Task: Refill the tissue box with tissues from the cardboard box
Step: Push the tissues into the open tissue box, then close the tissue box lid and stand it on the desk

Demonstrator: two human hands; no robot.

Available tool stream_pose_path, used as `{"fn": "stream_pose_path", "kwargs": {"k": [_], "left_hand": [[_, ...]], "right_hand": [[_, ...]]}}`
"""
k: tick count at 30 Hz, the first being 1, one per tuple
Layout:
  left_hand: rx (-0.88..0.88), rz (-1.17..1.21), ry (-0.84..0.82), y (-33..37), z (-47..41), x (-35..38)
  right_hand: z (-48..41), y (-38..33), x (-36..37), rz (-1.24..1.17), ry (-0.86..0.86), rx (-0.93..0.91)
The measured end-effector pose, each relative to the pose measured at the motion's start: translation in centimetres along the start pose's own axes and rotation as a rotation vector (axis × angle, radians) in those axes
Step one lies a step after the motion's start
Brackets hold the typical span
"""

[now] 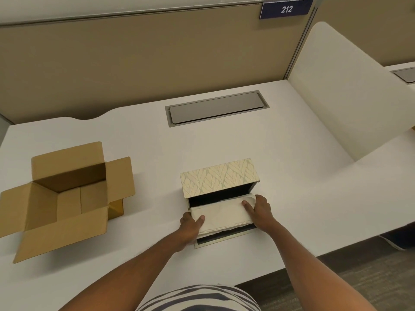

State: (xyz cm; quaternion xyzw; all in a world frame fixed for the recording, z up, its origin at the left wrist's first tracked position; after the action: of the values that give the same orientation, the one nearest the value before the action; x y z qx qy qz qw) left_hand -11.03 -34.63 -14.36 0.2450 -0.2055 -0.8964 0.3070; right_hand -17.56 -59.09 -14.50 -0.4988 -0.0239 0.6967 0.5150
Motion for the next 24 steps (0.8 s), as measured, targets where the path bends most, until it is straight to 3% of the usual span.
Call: {"fn": "stream_pose_path", "kwargs": {"k": [9,14,20,24], "left_hand": [[0.009,0.120,0.073,0.1,0.3,0.1],[0.059,0.114,0.220,-0.3,0.3,-0.6],[0.102,0.270,0.576,0.1,1.9,-4.5],[0.219,0.269,0.653,2.1,2.7,-6.7]], "right_hand": [[-0.6,-0.1,0.0,0.021,0.033,0.010],[-0.8,-0.1,-0.6,-0.065,0.039,-0.005],[-0.2,-0.8,-4.5,-0.183,0.322,-0.045],[-0.1,-3.2,-7.5,-0.250,0.422,-0.157]]}}
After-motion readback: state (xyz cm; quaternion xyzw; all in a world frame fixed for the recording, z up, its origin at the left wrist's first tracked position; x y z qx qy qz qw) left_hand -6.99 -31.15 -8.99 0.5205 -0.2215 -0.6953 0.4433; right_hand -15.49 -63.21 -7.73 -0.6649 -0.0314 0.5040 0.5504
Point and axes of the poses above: each hand's wrist, its own z-axis away from the middle knuckle, its own x-axis out of the palm, y = z × x, the point moved 5 cm from there along -z, towards the middle knuckle, and after that the axes turned 1 degree about -y, right-handed, at the moved point
